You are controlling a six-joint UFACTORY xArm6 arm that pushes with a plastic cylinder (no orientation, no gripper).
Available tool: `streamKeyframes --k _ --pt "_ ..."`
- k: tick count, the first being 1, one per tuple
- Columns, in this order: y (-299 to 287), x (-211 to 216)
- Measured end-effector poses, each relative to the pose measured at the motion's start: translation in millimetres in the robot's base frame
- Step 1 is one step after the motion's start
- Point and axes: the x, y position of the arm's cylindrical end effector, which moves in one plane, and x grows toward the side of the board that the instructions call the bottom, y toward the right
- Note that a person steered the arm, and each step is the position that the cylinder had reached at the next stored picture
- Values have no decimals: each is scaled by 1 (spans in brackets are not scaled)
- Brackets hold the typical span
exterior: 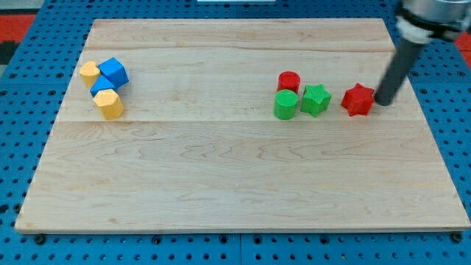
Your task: Nudge the red circle a bit left
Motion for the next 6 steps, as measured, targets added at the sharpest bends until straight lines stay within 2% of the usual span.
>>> streamKeyframes --k 1,6 --pt "-111 10" --pt "-420 -3"
